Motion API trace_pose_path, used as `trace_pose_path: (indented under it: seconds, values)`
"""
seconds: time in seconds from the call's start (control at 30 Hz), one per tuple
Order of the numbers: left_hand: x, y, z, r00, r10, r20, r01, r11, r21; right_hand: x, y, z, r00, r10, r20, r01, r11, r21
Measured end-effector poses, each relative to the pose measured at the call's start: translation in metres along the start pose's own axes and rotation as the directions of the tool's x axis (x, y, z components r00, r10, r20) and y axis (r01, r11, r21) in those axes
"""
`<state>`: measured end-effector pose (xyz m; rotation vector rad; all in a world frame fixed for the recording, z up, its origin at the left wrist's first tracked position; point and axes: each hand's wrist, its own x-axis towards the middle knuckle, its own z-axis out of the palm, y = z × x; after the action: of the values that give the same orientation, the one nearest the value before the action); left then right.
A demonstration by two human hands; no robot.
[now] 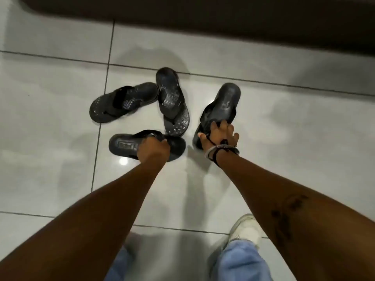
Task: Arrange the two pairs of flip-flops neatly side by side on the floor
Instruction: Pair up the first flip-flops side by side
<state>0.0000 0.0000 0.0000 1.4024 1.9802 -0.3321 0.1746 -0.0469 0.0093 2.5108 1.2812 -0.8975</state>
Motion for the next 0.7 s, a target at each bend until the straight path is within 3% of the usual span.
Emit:
trace_pose_path:
  seconds: [0.23, 0.33, 0.47, 0.53, 0.6, 0.7]
  values:
    - [0.041, 0.012, 0.026, 0.992, -0.121, -0.047, 0.118, 0.991, -0.058, 0.06, -0.006, 0.033, 0.993, 0.069, -0.1, -0.073, 0.997, -0.038]
    - [0.052, 0.006, 0.028, 0.99, -0.141, -0.01, 0.138, 0.981, -0.133, 0.074, -0.006, 0.034, 0.996, 0.082, -0.04, -0.082, 0.997, 0.001]
    - [0.04, 0.001, 0.039, 0.996, -0.086, 0.007, 0.087, 0.994, -0.062, 0.071, 0.001, 0.036, 0.997, 0.076, 0.023, -0.075, 0.997, -0.034]
    - [0.023, -0.002, 0.043, 1.0, -0.015, -0.011, 0.015, 1.0, -0.007, 0.064, 0.007, 0.038, 0.997, 0.052, 0.052, -0.051, 0.998, -0.034]
    - [0.002, -0.006, 0.046, 0.986, 0.162, -0.031, -0.157, 0.979, 0.128, 0.058, 0.016, 0.036, 0.993, 0.0, 0.117, 0.002, 1.0, -0.022]
    - [-0.031, -0.011, 0.049, 0.892, 0.452, 0.015, -0.432, 0.842, 0.322, 0.058, 0.035, 0.028, 0.969, -0.041, 0.246, 0.056, 0.997, -0.054]
